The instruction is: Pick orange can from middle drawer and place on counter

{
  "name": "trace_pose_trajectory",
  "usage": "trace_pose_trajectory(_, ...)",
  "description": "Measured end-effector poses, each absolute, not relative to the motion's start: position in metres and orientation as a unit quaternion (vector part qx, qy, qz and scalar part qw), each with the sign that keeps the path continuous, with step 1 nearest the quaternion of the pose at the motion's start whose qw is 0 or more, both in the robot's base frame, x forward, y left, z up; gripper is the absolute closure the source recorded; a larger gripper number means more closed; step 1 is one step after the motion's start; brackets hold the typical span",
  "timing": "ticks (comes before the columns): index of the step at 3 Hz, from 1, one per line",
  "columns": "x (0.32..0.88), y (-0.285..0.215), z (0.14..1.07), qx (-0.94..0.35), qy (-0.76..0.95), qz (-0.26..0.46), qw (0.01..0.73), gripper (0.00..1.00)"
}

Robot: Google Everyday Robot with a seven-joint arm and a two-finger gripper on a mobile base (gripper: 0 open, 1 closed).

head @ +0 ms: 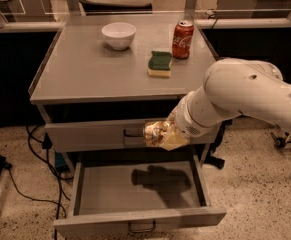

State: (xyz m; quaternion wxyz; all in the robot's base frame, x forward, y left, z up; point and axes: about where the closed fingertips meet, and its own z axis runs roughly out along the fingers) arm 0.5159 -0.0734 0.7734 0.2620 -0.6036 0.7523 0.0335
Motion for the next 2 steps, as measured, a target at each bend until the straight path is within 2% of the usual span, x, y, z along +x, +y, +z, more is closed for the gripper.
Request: trace_pose_trajectory(2, 0.539, -0.056, 0.826, -0.601, 0.757, 0.023, 0.253, 1.00)
